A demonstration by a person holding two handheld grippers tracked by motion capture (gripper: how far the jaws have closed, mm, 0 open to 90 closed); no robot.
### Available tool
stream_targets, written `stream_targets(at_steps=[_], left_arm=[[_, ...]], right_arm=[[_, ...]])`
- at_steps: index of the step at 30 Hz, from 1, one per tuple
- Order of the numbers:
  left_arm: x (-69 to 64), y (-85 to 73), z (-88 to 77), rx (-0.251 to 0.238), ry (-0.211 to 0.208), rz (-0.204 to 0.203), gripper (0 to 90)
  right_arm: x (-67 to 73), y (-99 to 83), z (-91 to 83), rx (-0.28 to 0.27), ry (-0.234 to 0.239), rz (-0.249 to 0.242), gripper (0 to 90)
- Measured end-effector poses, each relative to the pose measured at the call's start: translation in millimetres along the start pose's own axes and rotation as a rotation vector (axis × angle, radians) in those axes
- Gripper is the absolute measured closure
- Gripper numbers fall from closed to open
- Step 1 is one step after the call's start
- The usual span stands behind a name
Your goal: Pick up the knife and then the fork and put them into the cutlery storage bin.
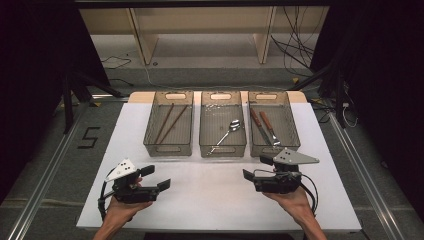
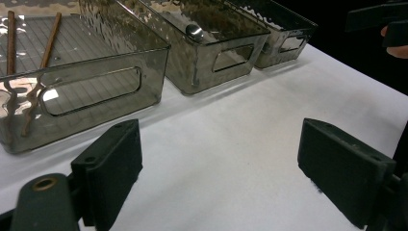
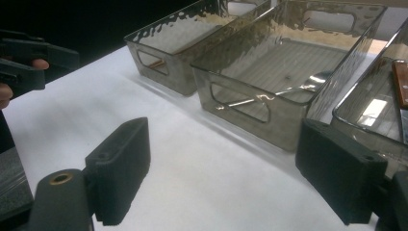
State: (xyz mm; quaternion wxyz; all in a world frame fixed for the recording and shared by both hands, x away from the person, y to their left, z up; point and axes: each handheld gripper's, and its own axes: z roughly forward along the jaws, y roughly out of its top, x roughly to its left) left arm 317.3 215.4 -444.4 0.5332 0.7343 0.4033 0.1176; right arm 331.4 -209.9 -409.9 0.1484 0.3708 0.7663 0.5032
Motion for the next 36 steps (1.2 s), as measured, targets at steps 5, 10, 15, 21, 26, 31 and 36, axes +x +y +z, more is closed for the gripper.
stream_targets(at_steps=[5,10,15,21,26,31,36], left_arm=[[-0.3,-0.1,-0.1,0.000,-0.003,-0.001,14.9],[-0.6,-0.2,-0.6,-0.003,-0.008,-0.001,14.9],[-1.2,-0.2,-1.0,-0.005,-0.014,-0.002,14.9],[-2.1,-0.3,-0.2,-0.001,-0.021,-0.001,14.9],[-2.6,-0.5,0.1,0.000,-0.022,0.005,14.9],[-2.1,-0.5,0.0,-0.002,-0.022,0.003,14.9],[-1.9,-0.6,0.1,0.000,-0.022,0.006,14.9]], right_arm=[[1.4,-8.9,-5.2,-0.010,-0.001,0.001,20.4],[3.2,-21.3,-10.0,-0.023,-0.008,0.004,20.4],[4.6,-33.8,-14.7,-0.023,-0.029,-0.011,19.9],[1.6,-40.0,-21.1,-0.035,-0.056,0.000,19.8],[0.6,-39.9,-22.6,-0.045,-0.059,0.009,19.7],[0.9,-39.3,-22.9,-0.053,-0.059,0.004,19.7],[0.4,-39.0,-23.8,-0.061,-0.060,0.008,19.7]])
